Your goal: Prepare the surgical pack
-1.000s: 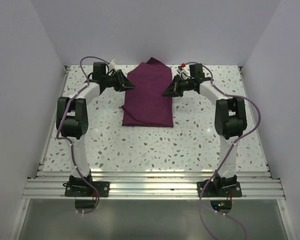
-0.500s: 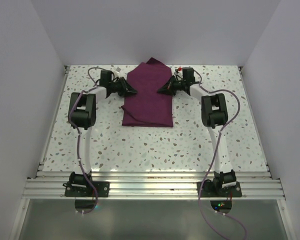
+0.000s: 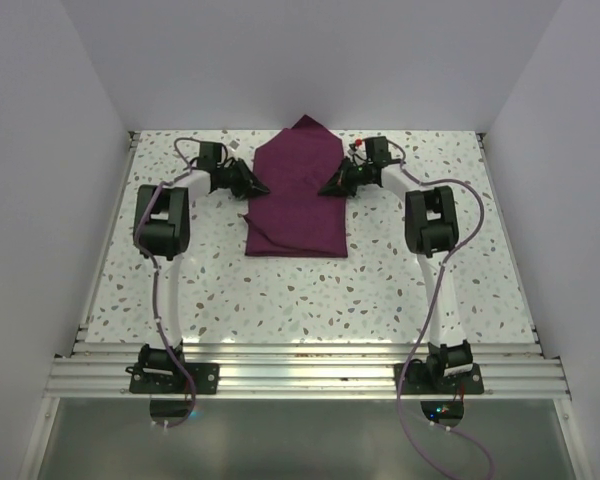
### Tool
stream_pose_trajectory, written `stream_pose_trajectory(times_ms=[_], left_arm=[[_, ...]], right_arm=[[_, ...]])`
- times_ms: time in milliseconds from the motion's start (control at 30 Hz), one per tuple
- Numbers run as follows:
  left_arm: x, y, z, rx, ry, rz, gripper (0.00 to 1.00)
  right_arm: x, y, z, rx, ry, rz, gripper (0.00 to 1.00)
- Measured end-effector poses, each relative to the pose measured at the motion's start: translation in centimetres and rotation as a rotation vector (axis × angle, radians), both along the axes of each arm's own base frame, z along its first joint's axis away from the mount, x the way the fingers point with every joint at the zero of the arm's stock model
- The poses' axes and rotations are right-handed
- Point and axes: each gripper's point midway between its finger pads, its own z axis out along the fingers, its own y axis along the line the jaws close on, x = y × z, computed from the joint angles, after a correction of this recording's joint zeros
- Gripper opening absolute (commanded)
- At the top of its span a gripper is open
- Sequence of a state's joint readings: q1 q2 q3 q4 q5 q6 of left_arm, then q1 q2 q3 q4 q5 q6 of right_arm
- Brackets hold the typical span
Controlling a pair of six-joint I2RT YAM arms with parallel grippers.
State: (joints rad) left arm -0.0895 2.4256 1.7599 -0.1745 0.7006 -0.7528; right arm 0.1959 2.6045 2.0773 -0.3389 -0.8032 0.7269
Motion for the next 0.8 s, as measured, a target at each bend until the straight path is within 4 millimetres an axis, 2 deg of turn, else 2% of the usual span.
stream_pose_trajectory(times_ms=[267,433,567,700,800], left_arm=[[-4.7,0.7,-0.3,0.039,0.090,-0.015,0.11],[-8.6,1.1,-0.4,0.053,0.141,-0.033,0.11],[-10.7,1.2,-0.3,0.061,0.166,-0.056,0.13],[-10.8,1.2,0.0,0.065,0.149,-0.075,0.13],[-10.5,1.2,0.3,0.063,0.135,-0.075,0.13]], right_arm=[[-3.9,-0.6,-0.2,-0.024,0.065,0.031,0.00],[-7.9,-0.6,-0.4,-0.014,0.130,0.056,0.00],[-10.7,-0.6,-0.3,-0.017,0.171,0.079,0.00],[-11.0,-0.5,-0.1,-0.023,0.157,0.095,0.00],[-10.2,-0.3,0.9,-0.012,0.139,0.089,0.00]])
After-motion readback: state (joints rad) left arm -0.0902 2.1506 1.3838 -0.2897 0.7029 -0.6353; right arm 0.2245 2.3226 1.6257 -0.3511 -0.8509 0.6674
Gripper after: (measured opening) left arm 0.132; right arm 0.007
